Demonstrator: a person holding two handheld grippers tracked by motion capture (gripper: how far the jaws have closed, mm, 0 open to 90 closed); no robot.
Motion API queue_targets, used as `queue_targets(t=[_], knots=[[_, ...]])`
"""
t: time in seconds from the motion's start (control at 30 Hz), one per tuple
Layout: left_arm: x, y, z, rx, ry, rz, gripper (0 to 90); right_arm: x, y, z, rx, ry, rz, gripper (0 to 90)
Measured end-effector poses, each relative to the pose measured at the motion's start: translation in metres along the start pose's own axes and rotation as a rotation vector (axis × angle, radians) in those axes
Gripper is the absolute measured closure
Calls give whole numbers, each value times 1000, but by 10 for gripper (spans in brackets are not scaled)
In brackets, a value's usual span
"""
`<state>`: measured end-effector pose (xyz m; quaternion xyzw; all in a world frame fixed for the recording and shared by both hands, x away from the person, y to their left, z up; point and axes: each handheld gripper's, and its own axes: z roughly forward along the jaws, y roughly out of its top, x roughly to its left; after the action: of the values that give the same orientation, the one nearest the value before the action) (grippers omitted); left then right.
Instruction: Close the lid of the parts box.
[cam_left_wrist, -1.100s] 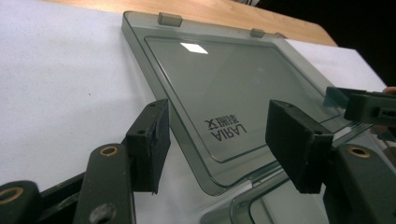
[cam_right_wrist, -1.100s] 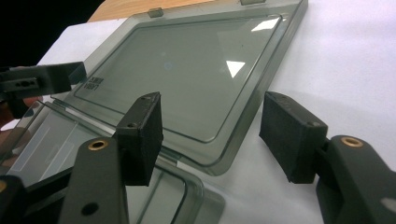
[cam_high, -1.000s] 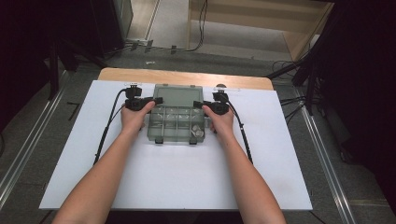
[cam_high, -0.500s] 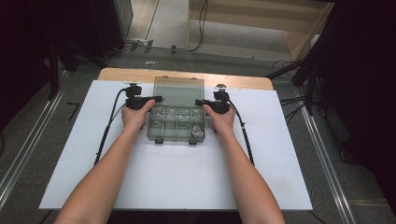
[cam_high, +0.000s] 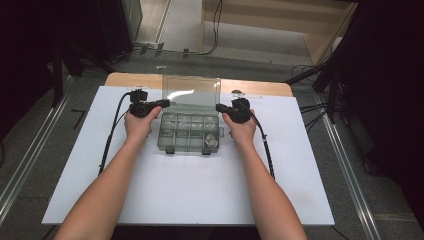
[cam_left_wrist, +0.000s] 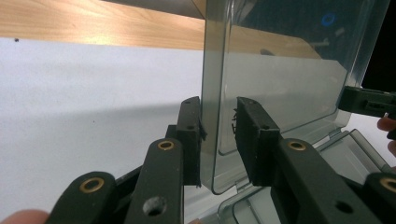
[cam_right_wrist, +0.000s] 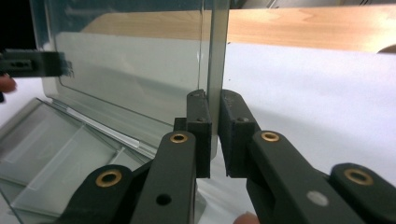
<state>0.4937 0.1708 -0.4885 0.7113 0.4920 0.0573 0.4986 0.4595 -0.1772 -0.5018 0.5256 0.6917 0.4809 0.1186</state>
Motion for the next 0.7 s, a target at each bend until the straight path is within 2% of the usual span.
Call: queue_targets(t=[0.1, 0.2, 0.27, 0.37, 0.43, 0.5, 0.63, 0.7], knots=[[-3, 2, -2, -6, 32, 14, 710, 4, 0, -1, -5, -24, -39, 822], [-5, 8, -9, -62, 63, -1, 733, 5, -1, -2, -11, -33, -56, 824], [-6, 14, -13, -97, 64, -14, 746, 6, -2, -3, -19, -40, -71, 825], [-10, 20, -11, -90, 53, 9, 749, 7, -3, -3, -34, -46, -81, 825], [-13, 20, -10, -87, 86, 36, 752, 8, -5, -2, -46, -49, -80, 825], [-15, 19, -11, -92, 106, 49, 795, 9, -5, -2, -47, -57, -77, 825], [-18, 17, -12, -102, 129, 103, 834, 9, -4, -3, -37, -56, -66, 809], [-21, 16, -11, -105, 136, 126, 838, 7, -2, -5, -54, -24, -33, 664]])
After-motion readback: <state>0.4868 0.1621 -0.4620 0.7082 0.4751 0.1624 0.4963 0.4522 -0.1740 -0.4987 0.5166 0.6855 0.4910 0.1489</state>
